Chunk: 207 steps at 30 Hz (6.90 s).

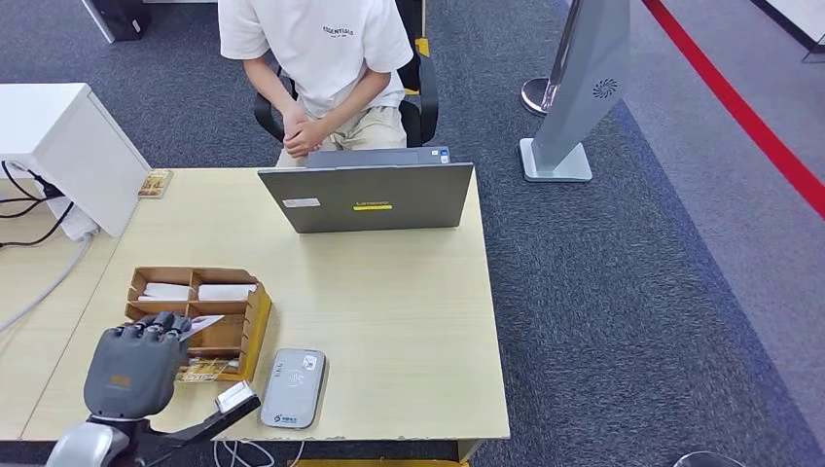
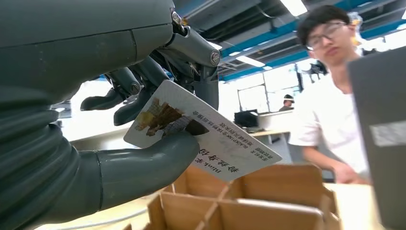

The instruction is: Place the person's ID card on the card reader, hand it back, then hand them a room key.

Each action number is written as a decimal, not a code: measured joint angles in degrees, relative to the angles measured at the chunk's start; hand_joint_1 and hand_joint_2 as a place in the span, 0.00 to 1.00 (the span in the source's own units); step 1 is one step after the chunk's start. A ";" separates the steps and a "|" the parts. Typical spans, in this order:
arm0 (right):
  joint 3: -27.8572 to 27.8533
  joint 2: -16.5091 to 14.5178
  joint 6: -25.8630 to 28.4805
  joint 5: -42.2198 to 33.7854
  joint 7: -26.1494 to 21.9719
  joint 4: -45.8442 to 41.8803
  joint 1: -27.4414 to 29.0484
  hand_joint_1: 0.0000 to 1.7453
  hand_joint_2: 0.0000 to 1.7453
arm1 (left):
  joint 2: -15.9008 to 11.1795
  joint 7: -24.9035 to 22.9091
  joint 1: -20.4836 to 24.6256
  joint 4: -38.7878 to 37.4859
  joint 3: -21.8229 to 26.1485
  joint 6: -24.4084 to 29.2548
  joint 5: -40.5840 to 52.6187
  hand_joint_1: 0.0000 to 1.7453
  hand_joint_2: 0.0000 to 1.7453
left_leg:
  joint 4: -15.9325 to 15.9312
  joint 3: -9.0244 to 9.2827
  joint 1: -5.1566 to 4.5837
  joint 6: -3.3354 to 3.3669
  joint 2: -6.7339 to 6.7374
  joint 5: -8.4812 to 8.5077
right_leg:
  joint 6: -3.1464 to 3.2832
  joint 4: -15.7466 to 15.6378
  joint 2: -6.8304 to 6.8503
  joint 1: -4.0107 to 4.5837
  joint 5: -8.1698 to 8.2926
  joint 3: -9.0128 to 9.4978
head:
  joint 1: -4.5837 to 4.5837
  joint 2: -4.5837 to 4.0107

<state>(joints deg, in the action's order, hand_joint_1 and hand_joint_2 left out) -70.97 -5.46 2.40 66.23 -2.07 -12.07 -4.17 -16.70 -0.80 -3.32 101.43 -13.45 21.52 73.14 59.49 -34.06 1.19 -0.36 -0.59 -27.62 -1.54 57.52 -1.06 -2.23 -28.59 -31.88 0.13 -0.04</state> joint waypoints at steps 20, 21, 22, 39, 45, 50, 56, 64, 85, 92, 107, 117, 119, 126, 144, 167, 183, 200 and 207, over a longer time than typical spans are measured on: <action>2.59 0.00 -0.96 3.97 0.15 0.07 -0.22 0.00 1.00 | 0.03 3.52 19.37 -8.85 6.71 10.71 4.88 1.00 1.00 | 0.03 -0.02 0.00 0.01 -0.13 0.05 | 0.00 0.00 0.14 0.00 0.01 0.00 | 0.00 0.00; 2.78 0.00 -1.14 4.07 0.24 0.09 -0.29 0.00 1.00 | 0.01 3.72 21.62 -10.82 6.72 10.79 4.97 1.00 1.00 | 0.03 -0.02 0.00 0.00 -0.14 0.07 | 0.01 0.00 0.15 0.00 0.02 0.00 | -0.01 0.00; 2.89 -0.01 -1.31 4.08 0.27 0.11 -0.36 0.00 1.00 | 0.03 3.86 24.01 -12.94 6.71 10.79 5.13 1.00 1.00 | 0.03 -0.02 0.00 -0.02 -0.14 0.09 | 0.02 0.00 0.15 0.00 0.03 0.00 | 0.00 0.00; 3.80 -0.13 -1.90 3.95 1.15 0.33 -0.58 0.00 1.00 | 3.06 2.55 42.15 -32.28 6.10 10.87 6.22 1.00 1.00 | 0.05 -0.12 0.00 -0.08 0.05 0.13 | 0.06 0.02 -0.09 -0.01 0.11 -0.18 | -0.01 0.00; 3.86 -0.13 -1.89 3.97 0.99 0.33 -0.54 0.00 1.00 | 3.09 2.51 42.01 -32.73 5.62 10.79 4.76 0.25 1.00 | 0.05 -0.18 0.00 -0.10 0.41 0.06 | 0.08 0.04 -0.44 0.00 0.13 -0.35 | 0.00 0.00; 3.89 -0.13 -1.88 3.99 0.52 0.33 -0.52 0.00 1.00 | 2.81 2.73 41.14 -31.85 5.63 10.90 2.35 0.00 1.00 | 0.03 -0.21 0.00 -0.03 0.34 0.00 | 0.09 0.04 -0.37 0.00 0.08 -0.36 | 0.00 0.00; 3.91 -0.13 -1.75 4.04 0.68 0.33 -0.47 0.00 1.00 | 2.75 2.79 38.01 -27.65 5.63 11.25 1.67 0.00 1.00 | 0.03 -0.21 0.00 -0.02 0.32 0.00 | 0.08 0.04 -0.32 0.00 0.06 -0.33 | -0.01 0.00; 3.90 -0.13 -1.62 3.48 0.76 0.33 -0.44 0.00 1.00 | 2.75 2.76 35.06 -23.58 5.63 10.55 1.25 0.00 1.00 | 0.04 -0.19 0.00 -0.02 0.32 0.01 | 0.10 0.04 -0.31 0.00 0.10 -0.28 | 0.01 0.00; 0.27 -1.52 -0.39 -1.43 -0.46 0.31 0.01 0.00 1.00 | 3.07 3.43 3.12 9.66 4.66 12.29 1.27 0.00 1.00 | 0.02 -0.14 0.00 -0.02 0.29 -0.14 | 0.04 0.01 -0.23 -0.01 -0.06 -0.21 | 0.00 0.00; -0.38 -1.63 -0.28 -2.22 -0.65 0.31 -0.03 0.00 1.00 | 3.08 4.69 1.33 11.51 3.64 12.18 0.49 0.00 1.00 | 0.03 -0.12 -0.01 -0.02 0.25 -0.15 | 0.04 0.00 -0.22 -0.01 -0.07 -0.18 | 0.00 0.00; -1.86 -1.68 0.16 -3.27 -0.37 0.01 -0.01 0.00 1.00 | 2.28 4.00 -2.89 12.12 0.36 0.09 -2.69 0.00 1.00 | 0.03 -0.11 0.00 -0.02 0.24 -0.15 | 0.04 0.00 -0.21 -0.01 -0.07 -0.16 | 0.00 0.00; -1.95 -1.68 0.14 -3.27 -0.14 -0.08 0.00 0.00 1.00 | -0.41 2.59 -3.46 12.12 -0.26 -5.85 -3.01 0.00 1.00 | 0.02 -0.10 0.00 -0.02 0.24 -0.15 | 0.04 0.01 -0.21 0.00 -0.08 -0.17 | 0.01 0.00; -1.95 -1.68 0.11 -3.26 -0.10 -0.09 0.00 0.00 1.00 | -0.78 2.52 -3.47 12.11 -0.27 -6.50 -3.15 0.00 1.00 | 0.02 -0.10 0.00 -0.02 0.24 -0.15 | 0.04 0.01 -0.21 0.00 -0.08 -0.17 | 0.01 0.00; -1.95 -1.71 0.11 -3.21 0.20 -0.09 0.00 0.00 1.00 | -1.44 1.60 -3.48 11.53 -0.28 -9.13 -4.05 0.00 1.00 | 0.02 -0.10 0.00 -0.02 0.24 -0.15 | 0.04 0.00 -0.21 -0.01 -0.08 -0.17 | 0.00 0.00; -1.95 -1.87 0.00 -3.04 0.13 -0.18 0.00 0.00 1.00 | -1.37 1.96 -3.47 9.19 -1.73 -10.84 -4.34 0.00 1.00 | 0.02 -0.10 0.00 -0.02 0.24 -0.15 | 0.04 0.00 -0.21 0.00 -0.08 -0.17 | 0.01 0.00; -1.99 -1.90 0.00 -2.65 0.20 -0.24 0.01 0.00 1.00 | -1.05 3.15 -3.52 7.10 -6.55 -13.26 -6.55 0.00 1.00 | 0.02 -0.10 0.00 -0.02 0.24 -0.15 | 0.04 0.00 -0.21 0.00 -0.08 -0.17 | 0.01 0.00; -2.33 -1.90 0.01 -2.49 0.29 -0.26 0.05 0.00 1.00 | -2.36 2.17 -6.47 5.84 -7.34 -14.32 -8.74 0.00 1.00 | 0.01 -0.11 0.00 -0.03 0.22 -0.16 | 0.04 0.00 -0.18 0.00 -0.08 -0.16 | 0.00 0.00; -2.44 -1.90 0.10 -2.13 0.29 -0.46 0.17 0.00 1.00 | -3.69 -1.08 -10.08 5.89 -6.72 -12.16 -9.26 0.00 1.00 | 0.01 -0.10 0.00 -0.03 0.21 -0.16 | 0.04 0.01 -0.17 0.00 -0.08 -0.13 | 0.01 0.00; -2.54 -1.90 0.17 -1.98 0.91 -0.66 0.25 0.00 1.00 | -3.61 -2.70 -12.12 6.21 -4.43 -11.11 -8.56 0.00 1.00 | 0.00 -0.10 0.00 -0.03 0.19 -0.16 | 0.04 0.00 -0.15 0.00 -0.09 -0.13 | 0.01 0.00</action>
<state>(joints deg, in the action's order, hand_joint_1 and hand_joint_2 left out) -73.51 -7.37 2.58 64.25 -1.16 -12.72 -3.92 -20.30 -3.49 -15.44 107.63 -17.88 10.41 64.59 59.49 -34.16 1.19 -0.40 -0.39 -27.78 -1.50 57.52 -1.21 -2.23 -28.69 -32.01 0.13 -0.04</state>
